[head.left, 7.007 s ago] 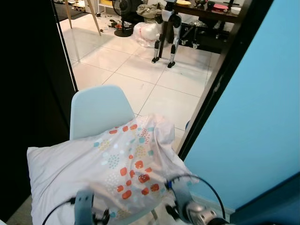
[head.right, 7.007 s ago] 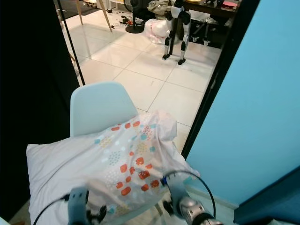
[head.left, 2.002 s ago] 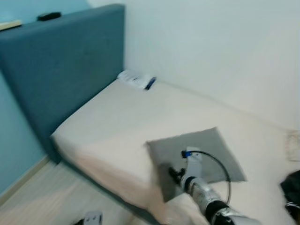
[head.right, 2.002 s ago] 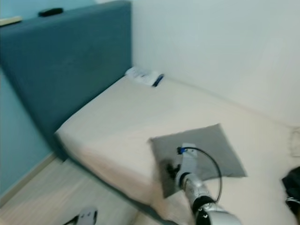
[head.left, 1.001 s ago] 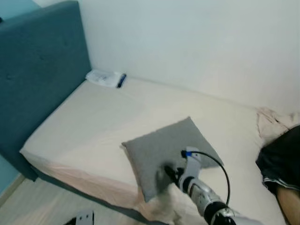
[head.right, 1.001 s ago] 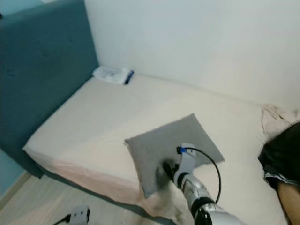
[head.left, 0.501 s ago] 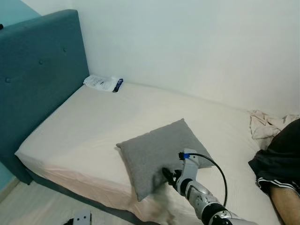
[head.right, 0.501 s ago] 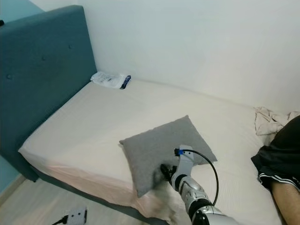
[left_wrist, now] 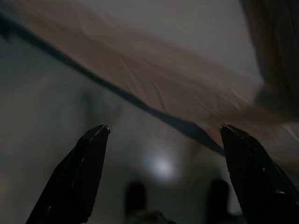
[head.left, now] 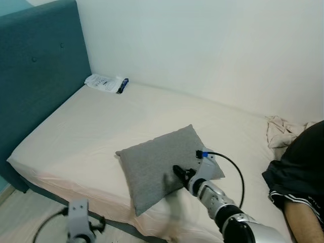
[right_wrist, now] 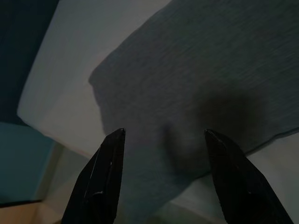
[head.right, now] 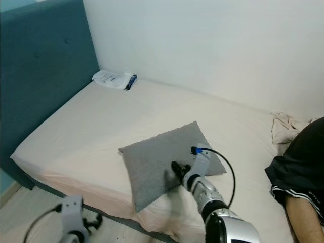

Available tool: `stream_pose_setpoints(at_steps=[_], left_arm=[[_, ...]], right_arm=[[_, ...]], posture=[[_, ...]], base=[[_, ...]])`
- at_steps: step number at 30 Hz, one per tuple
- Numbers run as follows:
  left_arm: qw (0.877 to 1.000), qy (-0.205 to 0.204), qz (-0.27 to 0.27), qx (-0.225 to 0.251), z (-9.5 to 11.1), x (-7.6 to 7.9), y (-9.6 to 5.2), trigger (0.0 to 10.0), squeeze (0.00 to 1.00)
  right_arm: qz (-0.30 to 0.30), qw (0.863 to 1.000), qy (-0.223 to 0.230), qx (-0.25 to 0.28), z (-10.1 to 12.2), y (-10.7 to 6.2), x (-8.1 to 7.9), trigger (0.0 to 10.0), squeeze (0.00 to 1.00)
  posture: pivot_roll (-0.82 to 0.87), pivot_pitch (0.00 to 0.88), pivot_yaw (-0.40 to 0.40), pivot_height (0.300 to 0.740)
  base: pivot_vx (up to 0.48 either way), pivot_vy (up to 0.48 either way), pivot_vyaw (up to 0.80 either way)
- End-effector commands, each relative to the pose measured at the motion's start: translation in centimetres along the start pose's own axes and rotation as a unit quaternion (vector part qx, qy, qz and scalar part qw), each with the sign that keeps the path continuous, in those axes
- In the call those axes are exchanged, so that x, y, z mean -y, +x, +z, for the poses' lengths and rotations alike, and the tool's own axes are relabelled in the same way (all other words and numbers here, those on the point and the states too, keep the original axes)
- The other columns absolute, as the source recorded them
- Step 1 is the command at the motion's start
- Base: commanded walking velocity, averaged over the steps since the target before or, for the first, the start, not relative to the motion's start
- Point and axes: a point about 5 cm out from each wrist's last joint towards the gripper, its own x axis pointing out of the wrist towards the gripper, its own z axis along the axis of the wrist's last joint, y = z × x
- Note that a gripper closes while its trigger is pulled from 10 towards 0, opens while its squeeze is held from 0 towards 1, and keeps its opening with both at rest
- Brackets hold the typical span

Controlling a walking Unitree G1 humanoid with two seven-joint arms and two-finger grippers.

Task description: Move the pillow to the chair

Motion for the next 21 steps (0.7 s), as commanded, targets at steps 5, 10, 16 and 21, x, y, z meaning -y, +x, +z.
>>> stream_pose_setpoints(at_steps=[5,10,16,21], left_arm=[[0.995,0.078,0.008,0.064,2.5,-0.5,0.5,10.0,0.0],[0.99,0.113,0.011,0.084,2.9,-0.5,0.4,10.0,0.0],[0.989,0.12,0.01,0.086,2.3,-0.6,0.1,10.0,0.0],[0.99,0.123,0.008,0.074,1.2,-0.4,-0.4,10.0,0.0]], right_arm=[[-0.011,0.998,0.051,0.017,0.5,-0.1,0.5,10.0,0.0],[-0.017,0.997,0.066,0.023,0.7,-0.2,0.8,10.0,0.0],[-0.02,0.996,0.079,0.036,1.1,-0.4,1.3,10.0,0.0],[0.002,0.995,0.086,0.049,1.8,-0.4,1.2,10.0,0.0]], posture=[[0.02,0.084,-0.086,0.68],[0.02,0.092,-0.08,0.66],[0.03,0.102,-0.074,0.625],[0.03,0.107,-0.071,0.59]], base=[[0.0,0.0,0.0],[0.0,0.0,0.0],[0.0,0.0,0.0],[0.0,0.0,0.0]])
